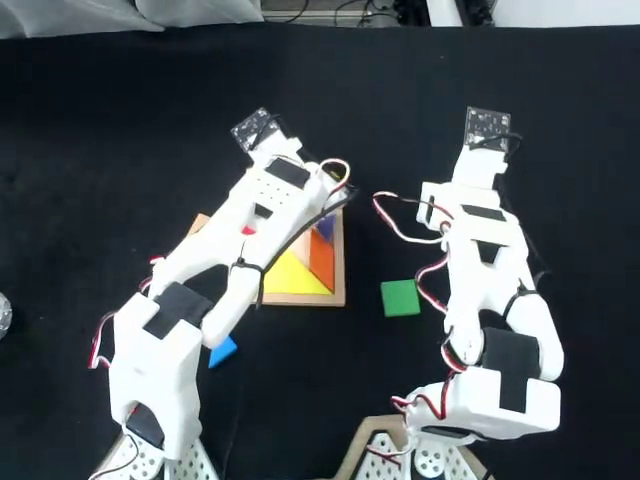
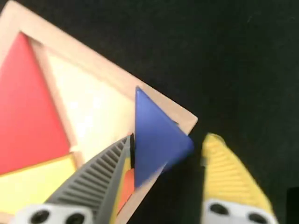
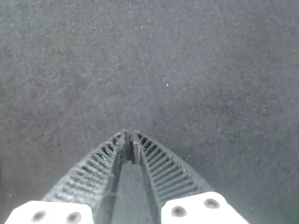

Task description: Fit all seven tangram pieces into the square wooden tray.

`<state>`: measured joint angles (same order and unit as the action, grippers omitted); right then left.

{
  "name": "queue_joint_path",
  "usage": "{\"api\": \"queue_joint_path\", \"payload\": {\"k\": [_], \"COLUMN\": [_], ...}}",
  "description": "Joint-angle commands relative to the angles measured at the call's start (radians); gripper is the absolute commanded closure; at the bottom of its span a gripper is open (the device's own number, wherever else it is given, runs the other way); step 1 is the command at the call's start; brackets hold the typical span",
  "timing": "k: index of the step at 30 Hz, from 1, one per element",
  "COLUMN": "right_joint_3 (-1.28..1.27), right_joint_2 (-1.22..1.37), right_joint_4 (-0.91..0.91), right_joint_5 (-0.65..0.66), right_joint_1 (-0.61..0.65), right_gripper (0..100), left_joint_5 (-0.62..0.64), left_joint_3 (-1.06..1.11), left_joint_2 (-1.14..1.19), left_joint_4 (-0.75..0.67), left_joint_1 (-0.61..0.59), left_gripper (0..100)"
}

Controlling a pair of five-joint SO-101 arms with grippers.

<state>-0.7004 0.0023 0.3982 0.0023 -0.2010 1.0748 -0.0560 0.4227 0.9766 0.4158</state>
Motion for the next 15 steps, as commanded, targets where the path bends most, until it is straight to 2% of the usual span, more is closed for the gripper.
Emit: {"api": "queue_joint_path", "payload": {"k": [1, 10, 13, 15], "right_joint_3": [0.070, 0.070, 0.070, 0.068], "right_joint_2": [-0.012, -0.012, -0.012, -0.010], "right_joint_4": [-0.015, -0.015, -0.015, -0.017], "right_joint_5": [0.000, -0.003, -0.005, -0.006], "right_joint_1": [-0.009, -0.009, -0.009, -0.005], "right_gripper": [98.7, 98.7, 98.7, 98.7], "left_joint_5": [0.000, -0.002, -0.021, -0.138], "left_joint_3": [-0.096, -0.114, -0.174, -0.220], "left_joint_2": [-0.012, -0.026, -0.101, -0.169], "left_joint_4": [0.089, 0.115, 0.259, 0.390], "left_joint_1": [0.002, -0.025, -0.119, -0.193], "left_gripper": [69, 69, 69, 69]}}
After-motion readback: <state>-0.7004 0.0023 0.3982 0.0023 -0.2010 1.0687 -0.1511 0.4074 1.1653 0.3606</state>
